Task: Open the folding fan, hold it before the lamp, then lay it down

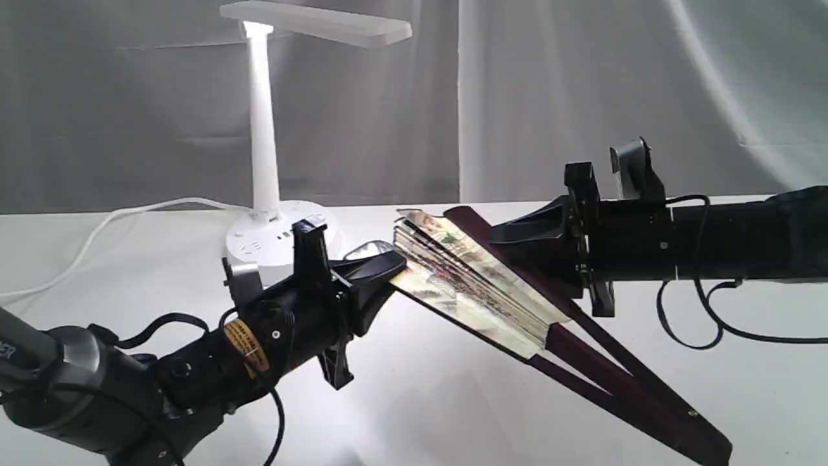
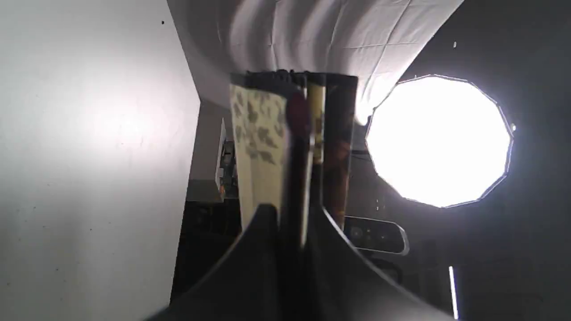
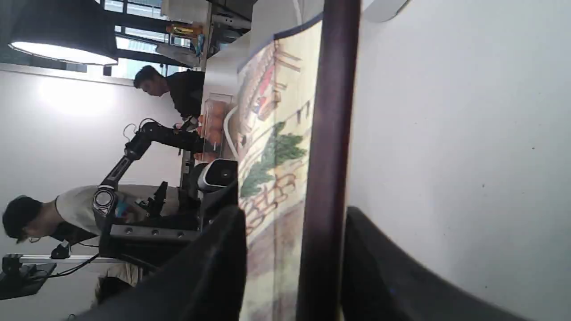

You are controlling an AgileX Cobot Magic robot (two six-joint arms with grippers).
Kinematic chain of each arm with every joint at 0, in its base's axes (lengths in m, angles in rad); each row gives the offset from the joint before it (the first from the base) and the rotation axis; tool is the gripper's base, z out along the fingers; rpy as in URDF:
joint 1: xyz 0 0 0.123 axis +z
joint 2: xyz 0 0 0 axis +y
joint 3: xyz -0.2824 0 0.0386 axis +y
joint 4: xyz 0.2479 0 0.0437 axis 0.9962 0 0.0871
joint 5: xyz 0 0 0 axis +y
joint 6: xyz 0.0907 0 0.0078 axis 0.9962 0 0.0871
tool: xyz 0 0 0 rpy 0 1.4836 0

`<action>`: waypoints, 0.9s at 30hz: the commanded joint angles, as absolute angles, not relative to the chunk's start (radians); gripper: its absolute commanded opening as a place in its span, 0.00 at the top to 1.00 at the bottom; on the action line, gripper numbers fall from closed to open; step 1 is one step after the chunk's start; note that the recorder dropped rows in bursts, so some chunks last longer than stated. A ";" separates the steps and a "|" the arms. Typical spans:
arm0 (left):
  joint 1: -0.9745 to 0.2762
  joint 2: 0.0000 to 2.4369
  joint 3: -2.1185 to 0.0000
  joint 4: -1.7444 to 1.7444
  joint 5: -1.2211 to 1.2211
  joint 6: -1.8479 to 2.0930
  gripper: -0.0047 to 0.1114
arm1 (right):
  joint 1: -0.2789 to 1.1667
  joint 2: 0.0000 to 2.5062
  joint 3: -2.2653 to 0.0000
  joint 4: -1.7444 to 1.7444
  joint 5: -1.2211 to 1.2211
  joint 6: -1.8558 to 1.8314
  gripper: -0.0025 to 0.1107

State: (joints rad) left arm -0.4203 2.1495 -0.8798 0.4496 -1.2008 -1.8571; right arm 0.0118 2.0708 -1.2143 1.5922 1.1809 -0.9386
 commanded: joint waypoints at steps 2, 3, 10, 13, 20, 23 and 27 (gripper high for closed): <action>-0.419 2.132 -0.878 0.430 -1.221 -1.833 0.96 | 0.011 2.067 -1.213 1.601 1.180 -0.945 0.69; -0.419 2.132 -0.878 0.426 -1.221 -1.828 0.96 | 0.011 2.067 -1.213 1.601 1.180 -0.945 0.70; -0.419 2.132 -0.878 0.428 -1.221 -1.824 0.96 | 0.011 2.067 -1.213 1.605 1.180 -0.957 0.96; -0.419 2.132 -0.878 0.425 -1.221 -1.824 0.96 | 0.011 2.067 -1.213 1.611 1.180 -0.960 0.98; -0.419 2.130 -0.878 0.391 -1.221 -1.824 0.96 | 0.011 2.067 -1.213 1.670 1.180 -0.960 0.98; -0.419 2.123 -0.878 0.368 -1.221 -1.824 0.96 | 0.011 2.067 -1.213 1.695 1.180 -0.960 0.98; -0.419 2.110 -0.878 0.330 -1.221 -1.824 0.96 | 0.011 2.067 -1.213 1.744 1.180 -0.960 0.98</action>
State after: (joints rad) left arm -0.4203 2.1309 -0.8798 0.3716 -1.2008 -1.8195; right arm 0.0118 2.0708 -1.2143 1.7203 1.1808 -0.9425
